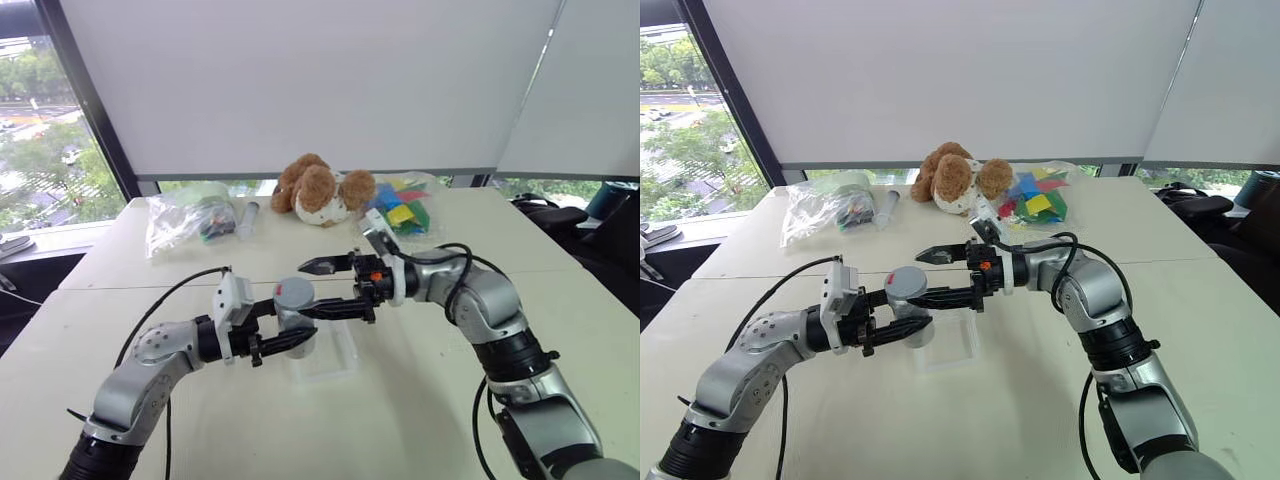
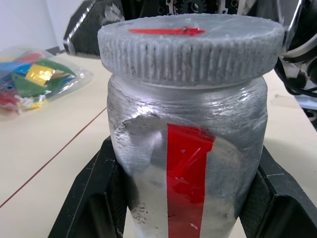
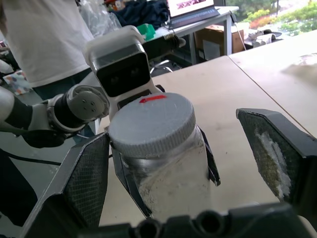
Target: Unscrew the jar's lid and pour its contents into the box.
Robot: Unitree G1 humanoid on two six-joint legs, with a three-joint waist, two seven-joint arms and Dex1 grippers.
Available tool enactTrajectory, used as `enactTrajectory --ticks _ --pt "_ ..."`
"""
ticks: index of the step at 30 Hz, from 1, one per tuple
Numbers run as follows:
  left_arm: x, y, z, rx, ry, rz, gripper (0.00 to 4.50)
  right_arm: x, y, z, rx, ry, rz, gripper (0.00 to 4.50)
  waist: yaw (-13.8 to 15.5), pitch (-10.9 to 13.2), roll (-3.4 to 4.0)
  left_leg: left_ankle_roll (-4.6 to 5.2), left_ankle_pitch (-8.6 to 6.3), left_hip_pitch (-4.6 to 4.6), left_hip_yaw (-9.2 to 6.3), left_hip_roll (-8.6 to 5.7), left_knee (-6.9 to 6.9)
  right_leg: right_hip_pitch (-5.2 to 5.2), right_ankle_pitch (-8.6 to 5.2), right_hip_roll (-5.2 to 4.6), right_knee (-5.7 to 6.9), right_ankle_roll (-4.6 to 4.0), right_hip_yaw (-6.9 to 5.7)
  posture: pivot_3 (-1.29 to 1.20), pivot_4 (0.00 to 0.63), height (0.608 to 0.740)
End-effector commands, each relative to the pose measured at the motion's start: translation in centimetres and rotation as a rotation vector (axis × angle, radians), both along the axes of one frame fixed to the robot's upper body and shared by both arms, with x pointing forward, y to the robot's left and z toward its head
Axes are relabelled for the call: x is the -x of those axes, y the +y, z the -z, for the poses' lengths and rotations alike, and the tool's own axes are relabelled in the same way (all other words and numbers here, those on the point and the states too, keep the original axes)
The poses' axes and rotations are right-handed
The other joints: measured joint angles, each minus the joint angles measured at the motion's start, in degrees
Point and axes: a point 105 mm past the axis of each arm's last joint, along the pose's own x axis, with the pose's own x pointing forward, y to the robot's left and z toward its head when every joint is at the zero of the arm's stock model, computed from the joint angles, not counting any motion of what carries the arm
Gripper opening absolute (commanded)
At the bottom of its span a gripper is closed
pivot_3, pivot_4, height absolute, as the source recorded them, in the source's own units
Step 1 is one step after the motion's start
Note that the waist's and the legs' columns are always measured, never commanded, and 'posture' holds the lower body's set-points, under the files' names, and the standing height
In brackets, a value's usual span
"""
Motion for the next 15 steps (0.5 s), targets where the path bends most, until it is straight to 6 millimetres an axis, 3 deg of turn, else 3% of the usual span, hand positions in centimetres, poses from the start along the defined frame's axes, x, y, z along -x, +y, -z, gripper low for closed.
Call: enactTrajectory --ticks 1,14,15 --pt "0.7 -0.2 -1.0 0.009 -0.047 0.024 2.16 0.8 0.3 -2.3 -0.062 -0.071 -0.04 4.44 0.0 0.0 0.0 0.0 0.0 0.0 0.0 0.01 0.0 0.0 0.0 0.0 0.0 0.0 0.0 0.0 0.15 0.74" --pt "0.7 -0.2 -0.9 0.009 -0.042 0.027 2.16 1.1 2.9 -1.7 -0.018 -0.087 -0.086 4.44 0.0 0.0 0.0 -0.01 0.0 0.0 0.0 0.0 0.0 0.0 0.0 0.0 0.0 0.0 0.0 0.0 0.15 0.74" --pt "0.7 -0.2 -0.9 0.009 -0.042 0.026 2.16 1.3 2.9 -1.7 -0.016 -0.082 -0.095 4.21 0.0 0.0 0.0 -0.01 0.0 0.0 0.0 0.0 0.0 0.0 0.0 0.0 0.0 0.0 0.0 0.0 0.15 0.74"
